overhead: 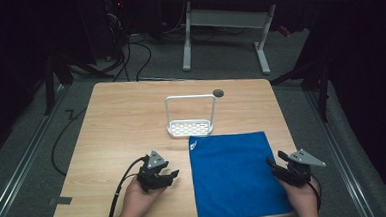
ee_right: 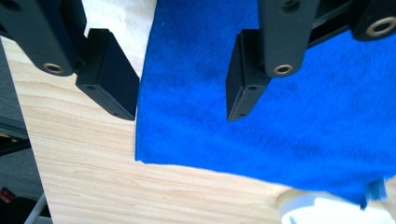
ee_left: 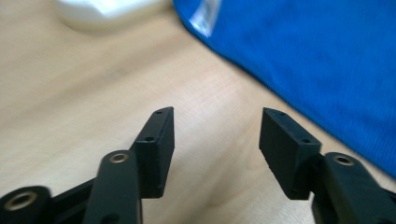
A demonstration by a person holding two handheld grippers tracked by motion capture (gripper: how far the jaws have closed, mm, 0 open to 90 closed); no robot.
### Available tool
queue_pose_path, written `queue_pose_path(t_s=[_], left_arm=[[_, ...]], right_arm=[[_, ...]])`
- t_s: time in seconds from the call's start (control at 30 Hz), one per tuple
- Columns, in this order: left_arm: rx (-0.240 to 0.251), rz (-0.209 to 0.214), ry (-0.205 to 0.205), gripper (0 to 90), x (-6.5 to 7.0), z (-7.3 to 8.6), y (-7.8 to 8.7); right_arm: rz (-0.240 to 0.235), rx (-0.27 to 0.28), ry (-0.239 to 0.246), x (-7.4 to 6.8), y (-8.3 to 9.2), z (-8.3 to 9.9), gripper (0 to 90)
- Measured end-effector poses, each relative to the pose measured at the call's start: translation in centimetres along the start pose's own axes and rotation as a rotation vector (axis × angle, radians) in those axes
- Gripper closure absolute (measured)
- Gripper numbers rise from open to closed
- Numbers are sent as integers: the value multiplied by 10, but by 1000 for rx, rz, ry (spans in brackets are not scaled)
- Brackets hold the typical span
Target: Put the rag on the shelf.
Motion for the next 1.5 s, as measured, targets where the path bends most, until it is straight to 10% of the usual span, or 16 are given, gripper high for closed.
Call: queue_pose_path(t_s=[0.53, 1.5], left_arm=[[-14, -1, 37, 445, -9, 1, -11], [73, -8, -37, 462, 9, -21, -20]], right_arm=[[-32, 11, 46, -5, 1, -1, 404], [-56, 46, 40, -4, 7, -8, 283]])
Point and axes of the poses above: each handheld gripper's, and its own axes: y roughly backward along the jaws, z roughly out of its underside, x roughly to its right, the point moved 4 cm from there along -y, roughly forward along the jaws, and after that the axes turned 11 degrees about -x, right-handed, at the moved point
